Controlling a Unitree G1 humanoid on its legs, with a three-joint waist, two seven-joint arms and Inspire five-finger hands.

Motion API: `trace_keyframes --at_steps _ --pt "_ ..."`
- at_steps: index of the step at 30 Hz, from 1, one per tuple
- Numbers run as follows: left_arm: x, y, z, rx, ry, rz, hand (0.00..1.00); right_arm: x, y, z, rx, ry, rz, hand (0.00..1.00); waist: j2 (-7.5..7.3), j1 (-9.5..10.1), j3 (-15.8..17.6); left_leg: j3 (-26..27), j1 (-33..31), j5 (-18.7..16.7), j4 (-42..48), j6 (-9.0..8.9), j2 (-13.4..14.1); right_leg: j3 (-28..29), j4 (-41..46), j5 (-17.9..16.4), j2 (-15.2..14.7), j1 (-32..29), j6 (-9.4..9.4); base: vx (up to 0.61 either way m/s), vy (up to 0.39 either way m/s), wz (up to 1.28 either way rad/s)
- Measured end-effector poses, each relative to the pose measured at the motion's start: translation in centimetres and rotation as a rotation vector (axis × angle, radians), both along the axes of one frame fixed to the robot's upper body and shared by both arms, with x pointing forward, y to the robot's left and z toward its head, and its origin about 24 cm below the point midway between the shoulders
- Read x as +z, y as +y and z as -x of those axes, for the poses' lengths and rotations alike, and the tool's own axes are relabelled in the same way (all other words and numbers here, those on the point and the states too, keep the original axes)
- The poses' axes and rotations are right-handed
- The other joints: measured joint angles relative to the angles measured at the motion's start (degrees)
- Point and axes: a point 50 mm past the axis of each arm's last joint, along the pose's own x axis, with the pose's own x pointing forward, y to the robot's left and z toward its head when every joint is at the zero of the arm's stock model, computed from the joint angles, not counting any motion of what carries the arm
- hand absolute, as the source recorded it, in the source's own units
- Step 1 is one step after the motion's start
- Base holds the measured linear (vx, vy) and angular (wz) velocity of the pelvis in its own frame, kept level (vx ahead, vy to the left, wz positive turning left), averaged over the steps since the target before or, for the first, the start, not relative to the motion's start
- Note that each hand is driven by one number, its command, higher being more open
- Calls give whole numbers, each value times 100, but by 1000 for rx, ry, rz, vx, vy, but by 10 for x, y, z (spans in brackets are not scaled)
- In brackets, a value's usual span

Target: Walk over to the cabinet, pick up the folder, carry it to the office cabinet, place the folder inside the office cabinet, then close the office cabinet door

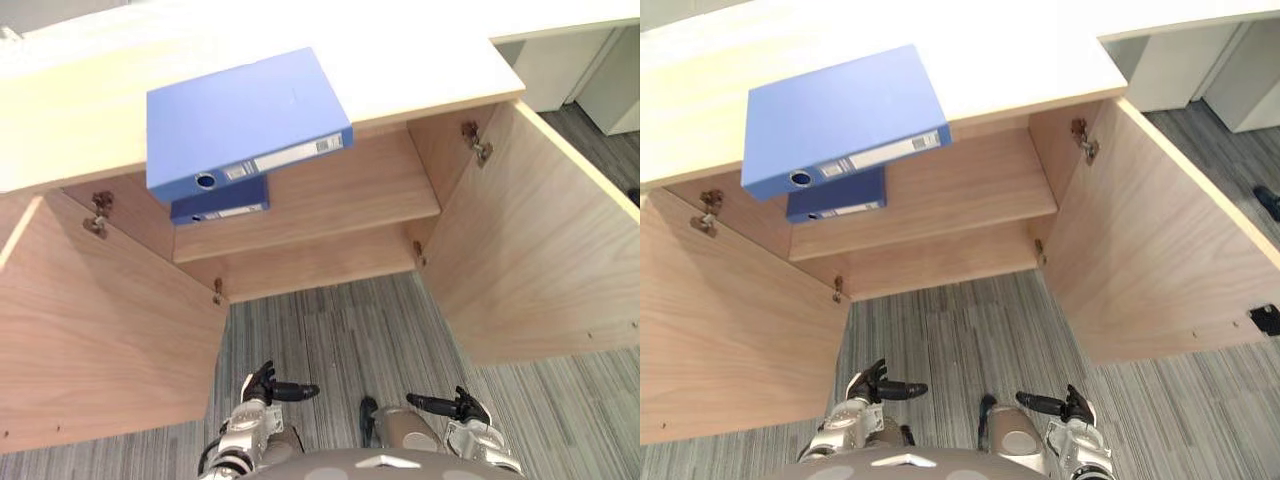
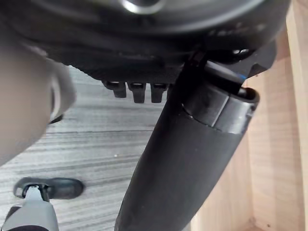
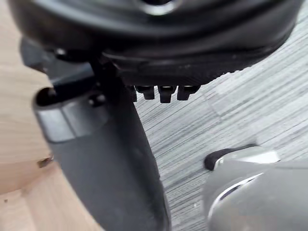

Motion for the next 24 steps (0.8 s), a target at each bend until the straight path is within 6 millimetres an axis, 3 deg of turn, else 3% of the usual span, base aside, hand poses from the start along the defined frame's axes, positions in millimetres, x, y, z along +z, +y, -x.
trace_keyframes --at_steps 1,4,5,6,8,11,14,24 --pt "0 -2 -1 0 -2 6 100 0 0 0 0 1 -2 100 -45 65 -21 107 -5 -55 -380 96 -61 8 -45 0 -57 120 0 164 62 -7" --pt "0 -7 -1 -3 -4 20 100 0 2 -2 -1 -6 -4 100 -118 106 -157 129 22 -10 -1754 113 -468 36 -53 -43 -300 169 73 100 119 -2" --pt "0 -10 0 -11 1 26 100 0 0 0 -3 -2 -2 100 -89 99 -187 82 111 363 -2546 127 -685 59 -49 -104 -364 197 178 115 174 -2" --pt "-2 -11 4 -16 14 30 100 0 -4 3 -9 8 5 100 60 99 -275 -35 174 1099 -3136 103 -750 113 -45 -169 -289 201 288 124 184 -10" --pt "-7 -4 13 -14 59 12 100 -4 2 7 -21 30 -18 100 52 84 -385 -1 479 1037 -3668 200 -896 227 -110 -195 -337 234 410 162 190 -14" --pt "-10 11 24 -21 96 -27 100 -10 13 15 -23 69 -54 100 -93 86 -457 85 669 1123 -4079 287 -1101 305 -424 -99 -433 344 564 111 160 -7" --pt "-12 20 30 -49 115 -59 100 -11 13 17 -23 78 -54 100 -105 83 -466 121 843 1130 -4247 297 -1191 373 -696 16 -464 545 636 84 133 -10" --pt "-6 24 23 -79 77 -104 100 -11 10 19 -27 94 -37 100 -97 81 -481 -97 1100 1283 -4672 352 -1206 274 -1186 275 -357 915 593 -4 7 6"
